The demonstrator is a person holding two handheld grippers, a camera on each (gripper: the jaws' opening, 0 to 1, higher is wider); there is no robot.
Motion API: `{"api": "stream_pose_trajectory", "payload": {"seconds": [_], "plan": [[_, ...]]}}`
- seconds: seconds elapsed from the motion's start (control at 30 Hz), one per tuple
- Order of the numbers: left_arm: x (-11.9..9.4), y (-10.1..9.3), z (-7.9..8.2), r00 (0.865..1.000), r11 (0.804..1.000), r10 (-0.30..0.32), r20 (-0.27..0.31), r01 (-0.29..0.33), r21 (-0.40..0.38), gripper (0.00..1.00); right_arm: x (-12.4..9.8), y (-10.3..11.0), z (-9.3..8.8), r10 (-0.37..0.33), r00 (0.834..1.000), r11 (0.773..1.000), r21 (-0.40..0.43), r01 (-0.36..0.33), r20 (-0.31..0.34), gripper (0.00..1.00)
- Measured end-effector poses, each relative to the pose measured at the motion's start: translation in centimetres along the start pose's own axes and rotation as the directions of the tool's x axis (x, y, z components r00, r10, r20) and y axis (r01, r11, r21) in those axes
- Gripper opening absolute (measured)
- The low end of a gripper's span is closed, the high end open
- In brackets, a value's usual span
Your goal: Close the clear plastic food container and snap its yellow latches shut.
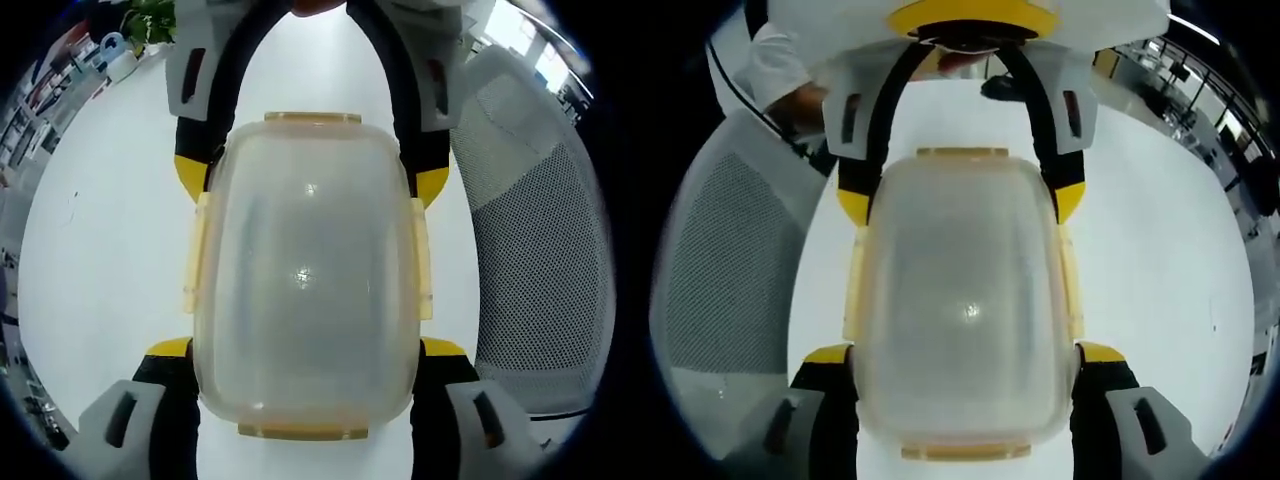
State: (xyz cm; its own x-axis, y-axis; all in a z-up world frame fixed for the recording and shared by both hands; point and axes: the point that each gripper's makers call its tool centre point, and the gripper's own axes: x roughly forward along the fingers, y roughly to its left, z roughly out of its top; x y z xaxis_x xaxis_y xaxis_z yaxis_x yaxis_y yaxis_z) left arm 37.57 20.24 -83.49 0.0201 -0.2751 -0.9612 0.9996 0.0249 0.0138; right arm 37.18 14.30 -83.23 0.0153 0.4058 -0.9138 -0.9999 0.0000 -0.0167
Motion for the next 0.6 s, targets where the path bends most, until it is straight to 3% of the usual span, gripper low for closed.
{"api": "stream_pose_trajectory", "payload": {"seconds": [0.6], "plan": [[0.1, 1.6, -0.1, 1.0, 1.0, -0.006, -0.002, 0.006, 0.008, 0.89, 0.2, -1.5, 0.1, 0.002, 1.0, 1.0, 0.012, -0.002, 0.004, 0.9]]}}
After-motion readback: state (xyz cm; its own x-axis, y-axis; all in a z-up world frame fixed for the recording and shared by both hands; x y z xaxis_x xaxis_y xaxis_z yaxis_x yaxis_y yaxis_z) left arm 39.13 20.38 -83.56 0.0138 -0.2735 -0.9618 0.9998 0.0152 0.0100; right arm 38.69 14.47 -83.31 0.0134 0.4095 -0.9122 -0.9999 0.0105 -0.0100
